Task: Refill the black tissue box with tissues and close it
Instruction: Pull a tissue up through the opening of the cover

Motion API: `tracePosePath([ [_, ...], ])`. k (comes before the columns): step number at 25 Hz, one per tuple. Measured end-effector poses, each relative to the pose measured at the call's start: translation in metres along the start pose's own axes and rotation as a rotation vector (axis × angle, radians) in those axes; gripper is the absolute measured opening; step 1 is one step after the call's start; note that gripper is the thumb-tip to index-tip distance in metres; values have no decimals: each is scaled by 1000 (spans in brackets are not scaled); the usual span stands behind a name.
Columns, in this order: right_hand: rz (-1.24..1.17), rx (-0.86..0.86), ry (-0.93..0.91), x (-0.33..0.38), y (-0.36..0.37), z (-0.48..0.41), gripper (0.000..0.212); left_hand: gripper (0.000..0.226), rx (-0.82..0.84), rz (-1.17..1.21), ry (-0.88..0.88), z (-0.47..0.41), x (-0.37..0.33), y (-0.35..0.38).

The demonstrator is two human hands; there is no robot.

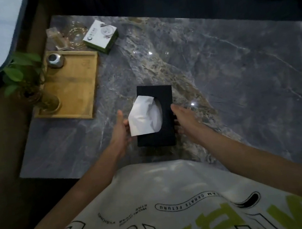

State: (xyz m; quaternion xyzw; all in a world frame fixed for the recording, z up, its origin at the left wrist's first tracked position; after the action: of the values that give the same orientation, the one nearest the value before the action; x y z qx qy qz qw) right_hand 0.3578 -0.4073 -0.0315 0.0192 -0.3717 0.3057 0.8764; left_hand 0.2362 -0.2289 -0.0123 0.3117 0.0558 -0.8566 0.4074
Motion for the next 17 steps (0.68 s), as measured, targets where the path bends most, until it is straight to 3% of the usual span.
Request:
tracePosePath([
  [7,99,204,-84,44,99,11,25,63,-242,247,188,21,-17,-89],
  [17,265,419,-60,59,250,38,18,70,-476,478,153,46,-14,-240],
])
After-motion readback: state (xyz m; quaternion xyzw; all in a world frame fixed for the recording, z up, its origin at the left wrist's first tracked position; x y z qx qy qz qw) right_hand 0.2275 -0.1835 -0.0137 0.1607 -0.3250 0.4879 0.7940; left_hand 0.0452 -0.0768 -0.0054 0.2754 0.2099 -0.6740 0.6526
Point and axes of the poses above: each hand's wrist, its own z-axis away from the middle knuckle, its own y-axis out of the palm, x = y × z, the point moved 3 cm from there along -z, towards the middle knuckle, and after that the axes turned 11 degrees about z, right-handed, at the moved point
